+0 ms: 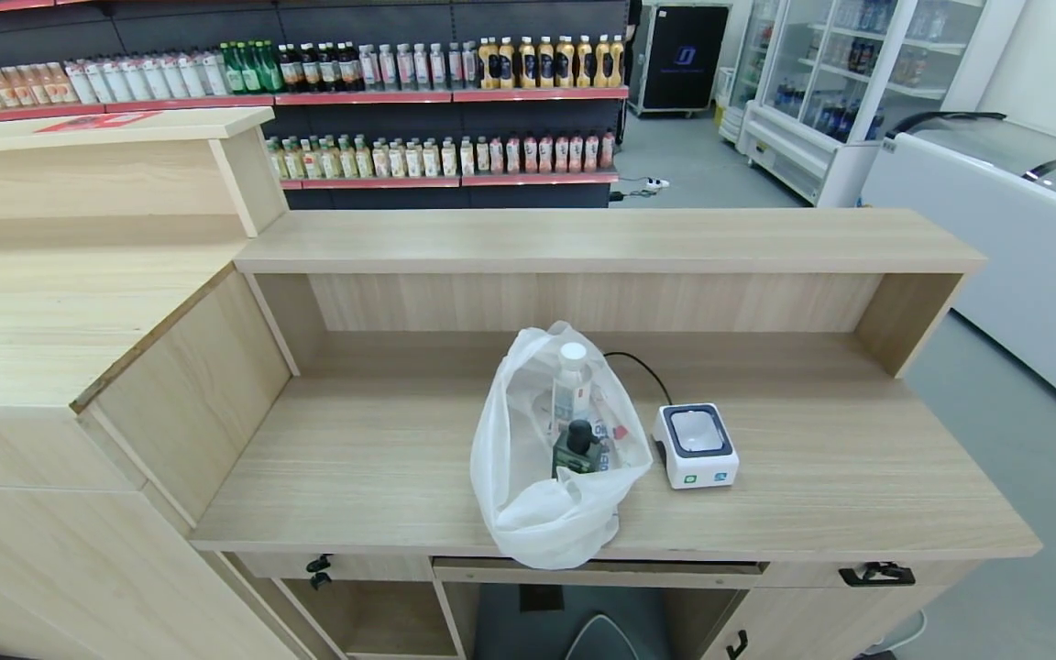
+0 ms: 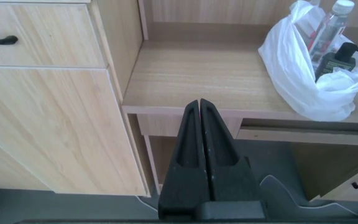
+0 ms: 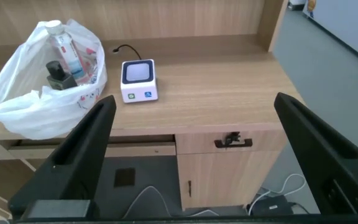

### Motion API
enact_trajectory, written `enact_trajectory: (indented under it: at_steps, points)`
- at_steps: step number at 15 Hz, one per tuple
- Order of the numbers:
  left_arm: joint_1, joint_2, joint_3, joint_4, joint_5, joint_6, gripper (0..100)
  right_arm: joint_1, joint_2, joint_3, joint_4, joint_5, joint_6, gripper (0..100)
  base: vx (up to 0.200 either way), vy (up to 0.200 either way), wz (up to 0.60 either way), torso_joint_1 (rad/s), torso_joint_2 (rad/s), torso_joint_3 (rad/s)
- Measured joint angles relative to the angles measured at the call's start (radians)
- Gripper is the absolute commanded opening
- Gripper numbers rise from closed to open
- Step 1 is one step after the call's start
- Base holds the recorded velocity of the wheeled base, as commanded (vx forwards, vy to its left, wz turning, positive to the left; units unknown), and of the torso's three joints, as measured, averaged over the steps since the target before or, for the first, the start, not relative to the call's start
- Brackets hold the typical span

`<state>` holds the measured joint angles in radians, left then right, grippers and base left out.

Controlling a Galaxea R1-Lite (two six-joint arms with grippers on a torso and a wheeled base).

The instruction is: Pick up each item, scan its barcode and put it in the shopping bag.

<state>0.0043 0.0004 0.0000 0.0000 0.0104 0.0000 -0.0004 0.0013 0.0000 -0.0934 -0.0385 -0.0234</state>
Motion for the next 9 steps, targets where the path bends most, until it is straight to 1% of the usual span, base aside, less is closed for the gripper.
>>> enact_trajectory:
  at_steps: [9]
  points:
    - [0.0,0.0,0.0,0.0,0.0,0.0,0,0.0,-0.003,0.0,0.0,0.0,0.001,100,0.0,0.0,0.0,0.0,0.0,0.0]
